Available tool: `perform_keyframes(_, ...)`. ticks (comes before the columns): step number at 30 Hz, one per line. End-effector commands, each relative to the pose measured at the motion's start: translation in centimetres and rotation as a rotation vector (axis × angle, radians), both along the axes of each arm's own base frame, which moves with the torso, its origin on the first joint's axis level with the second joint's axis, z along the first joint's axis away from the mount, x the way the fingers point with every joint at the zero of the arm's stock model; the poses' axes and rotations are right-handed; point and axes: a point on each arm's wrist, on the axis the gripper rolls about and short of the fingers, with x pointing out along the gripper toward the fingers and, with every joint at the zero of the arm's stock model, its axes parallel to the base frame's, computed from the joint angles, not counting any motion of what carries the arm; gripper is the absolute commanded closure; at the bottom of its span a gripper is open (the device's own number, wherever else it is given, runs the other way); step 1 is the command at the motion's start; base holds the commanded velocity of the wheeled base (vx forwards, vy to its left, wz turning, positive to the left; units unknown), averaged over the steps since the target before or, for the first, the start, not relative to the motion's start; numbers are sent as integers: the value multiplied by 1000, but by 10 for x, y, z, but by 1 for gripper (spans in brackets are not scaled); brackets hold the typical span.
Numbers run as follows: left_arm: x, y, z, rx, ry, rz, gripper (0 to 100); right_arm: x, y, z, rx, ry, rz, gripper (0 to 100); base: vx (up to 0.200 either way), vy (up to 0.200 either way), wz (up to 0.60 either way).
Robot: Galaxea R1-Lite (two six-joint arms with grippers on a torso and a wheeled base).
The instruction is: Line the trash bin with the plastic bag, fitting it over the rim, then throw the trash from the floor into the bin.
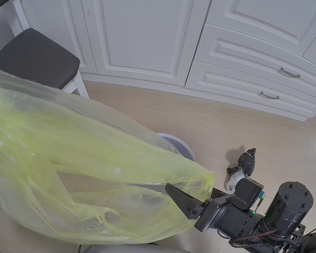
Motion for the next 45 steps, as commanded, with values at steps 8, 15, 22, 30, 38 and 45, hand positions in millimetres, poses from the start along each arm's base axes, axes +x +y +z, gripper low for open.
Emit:
perform_keyframes(8,1,-1,-2,6,7,-1,100,4,5,-6,11,-19,-27,0,0,0,0)
perform_keyframes(15,2,-1,-3,9,12,-1,100,2,4,-1,20,-38,-31,0,0,0,0)
perform_keyframes(22,2,-1,-4,10,15,-1,100,-3,7,0,21,-41,-13,0,0,0,0)
perform_keyframes(30,3,-2,-5,15,18,-5,100,-6,4,5,29,-59,-9,0,0,0,0)
perform_keyframes(38,3,-2,-6,22,18,-22,100,-7,4,6,20,-72,-9,0,0,0,0)
perform_keyframes(45,2,-2,-7,24,20,-24,100,-8,2,8,25,-78,-10,0,0,0,0)
